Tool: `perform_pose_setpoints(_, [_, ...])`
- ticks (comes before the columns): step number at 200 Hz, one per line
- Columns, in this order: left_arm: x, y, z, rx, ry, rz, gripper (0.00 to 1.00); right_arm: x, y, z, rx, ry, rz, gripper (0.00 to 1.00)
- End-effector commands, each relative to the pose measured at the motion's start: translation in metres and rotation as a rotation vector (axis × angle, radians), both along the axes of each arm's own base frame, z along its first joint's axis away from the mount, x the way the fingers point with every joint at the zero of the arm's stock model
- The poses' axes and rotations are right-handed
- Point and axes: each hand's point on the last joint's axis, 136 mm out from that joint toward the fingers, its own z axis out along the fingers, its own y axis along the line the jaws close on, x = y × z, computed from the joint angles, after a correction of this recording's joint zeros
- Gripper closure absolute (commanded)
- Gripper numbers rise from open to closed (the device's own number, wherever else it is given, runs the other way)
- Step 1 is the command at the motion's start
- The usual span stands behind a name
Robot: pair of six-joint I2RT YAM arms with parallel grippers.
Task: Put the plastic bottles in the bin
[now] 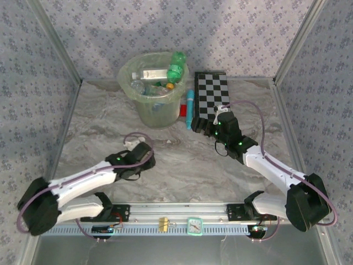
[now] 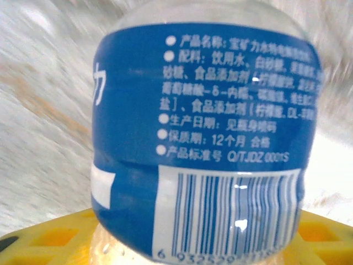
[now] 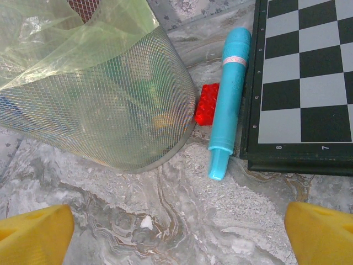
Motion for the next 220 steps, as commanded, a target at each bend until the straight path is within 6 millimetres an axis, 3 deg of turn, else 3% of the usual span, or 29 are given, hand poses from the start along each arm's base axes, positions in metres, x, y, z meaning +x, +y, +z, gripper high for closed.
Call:
perform_pose_setpoints(1, [0.016,0.043,0.030,0.024,-0.142,0.132,0.47,-0.001,-0.005,-0.003,-0.007,0.009,-0.018,0.00])
perform_pose_setpoints(36, [0.042,0.089,0.101,-0.041,-0.388,0.275,0.49,0.000,-0.003,-0.006,-0.005,0.016,-0.015,0.00])
perform_pose_setpoints(61, [0.062,0.107,0.163,-0.042,-0.572,0.300,0.49,0.001,-0.001,-0.010,0.002,0.023,-0.012,0.00])
perform_pose_setpoints(87, [0.086,0.104,0.222,-0.013,-0.701,0.238,0.49,0.000,0.002,-0.010,0.010,0.026,-0.004,0.00])
perform_pose_setpoints(113, [0.118,0.084,0.264,0.010,-0.725,0.108,0.49,0.000,0.001,-0.012,0.011,0.028,-0.009,0.00])
perform_pose_setpoints(161, [0.174,0.036,0.309,0.014,-0.714,-0.127,0.50,-0.003,-0.002,-0.010,0.016,0.019,-0.017,0.00])
perform_pose_setpoints(220, [0.227,-0.004,0.304,0.008,-0.610,-0.273,0.51,-0.007,-0.007,-0.009,0.014,0.011,-0.031,0.00])
